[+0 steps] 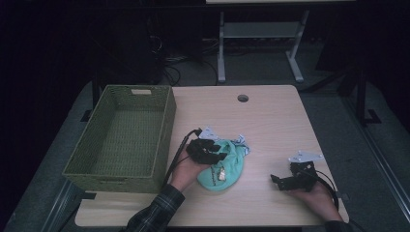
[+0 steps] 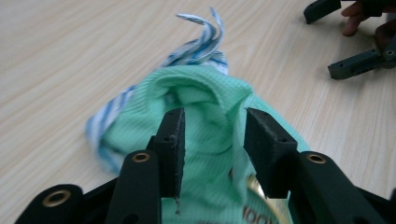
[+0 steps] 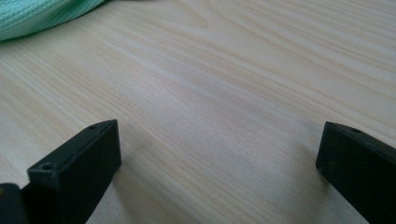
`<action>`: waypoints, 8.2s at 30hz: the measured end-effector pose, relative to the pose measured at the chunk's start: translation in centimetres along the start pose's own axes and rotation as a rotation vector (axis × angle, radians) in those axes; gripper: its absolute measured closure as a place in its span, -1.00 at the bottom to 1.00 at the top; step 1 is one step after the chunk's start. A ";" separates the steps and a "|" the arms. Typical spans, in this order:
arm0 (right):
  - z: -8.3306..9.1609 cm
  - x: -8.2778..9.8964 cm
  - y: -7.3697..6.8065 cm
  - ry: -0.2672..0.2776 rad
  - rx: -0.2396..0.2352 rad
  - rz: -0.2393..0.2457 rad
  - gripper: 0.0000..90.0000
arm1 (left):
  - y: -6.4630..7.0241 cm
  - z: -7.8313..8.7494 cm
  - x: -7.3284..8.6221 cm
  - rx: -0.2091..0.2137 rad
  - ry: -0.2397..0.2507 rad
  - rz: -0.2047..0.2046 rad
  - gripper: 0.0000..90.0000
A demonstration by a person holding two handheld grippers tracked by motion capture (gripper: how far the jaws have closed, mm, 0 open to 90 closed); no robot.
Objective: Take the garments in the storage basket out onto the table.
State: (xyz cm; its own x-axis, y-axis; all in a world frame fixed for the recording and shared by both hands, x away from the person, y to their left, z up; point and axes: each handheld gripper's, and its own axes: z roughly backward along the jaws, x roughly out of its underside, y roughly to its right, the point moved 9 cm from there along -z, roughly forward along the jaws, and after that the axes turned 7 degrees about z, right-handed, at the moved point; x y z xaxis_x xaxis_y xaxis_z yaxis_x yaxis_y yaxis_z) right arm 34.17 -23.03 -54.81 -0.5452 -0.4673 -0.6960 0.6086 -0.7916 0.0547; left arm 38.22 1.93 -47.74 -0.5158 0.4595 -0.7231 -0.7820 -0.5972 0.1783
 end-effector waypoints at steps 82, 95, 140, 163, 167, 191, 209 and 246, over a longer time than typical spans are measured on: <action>-2.7 -10.3 -2.9 0.100 -0.250 0.109 0.64 | 0.4 -0.2 7.0 0.016 -0.224 0.003 0.99; -6.1 -11.3 -3.6 0.073 -0.286 0.121 0.68 | 0.5 -0.3 7.0 0.012 -0.218 0.007 0.99; -4.4 -9.6 2.2 0.052 -0.085 0.059 1.00 | 0.6 -0.3 7.0 -0.003 -0.225 -0.010 0.99; -1.6 -11.0 3.1 0.114 -0.138 0.041 0.69 | 0.6 -0.2 7.0 -0.012 -0.231 -0.020 0.99; -1.2 -11.9 2.6 0.121 -0.165 0.046 0.69 | 0.6 -0.3 7.0 -0.014 -0.229 -0.018 0.99; -6.4 -17.2 -1.9 0.044 -0.257 0.145 0.71 | 0.6 -0.3 6.9 -0.016 -0.225 -0.023 0.99; -11.5 -15.4 -2.6 -0.085 -0.213 0.174 0.63 | 0.7 -0.3 6.9 -0.020 -0.221 -0.020 0.99; -12.4 -17.1 -0.6 -0.020 -0.176 0.105 0.94 | 0.7 -0.3 7.0 -0.024 -0.218 -0.025 0.99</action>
State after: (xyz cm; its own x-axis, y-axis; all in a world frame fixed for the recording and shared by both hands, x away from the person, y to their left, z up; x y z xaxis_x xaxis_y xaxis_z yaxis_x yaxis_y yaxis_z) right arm 50.28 -9.67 -51.81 -0.4838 -0.5528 -0.6786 0.7530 -0.6581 -0.0008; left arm 34.19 4.48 -52.86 -0.5615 0.6041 -0.5655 -0.7884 -0.5980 0.1440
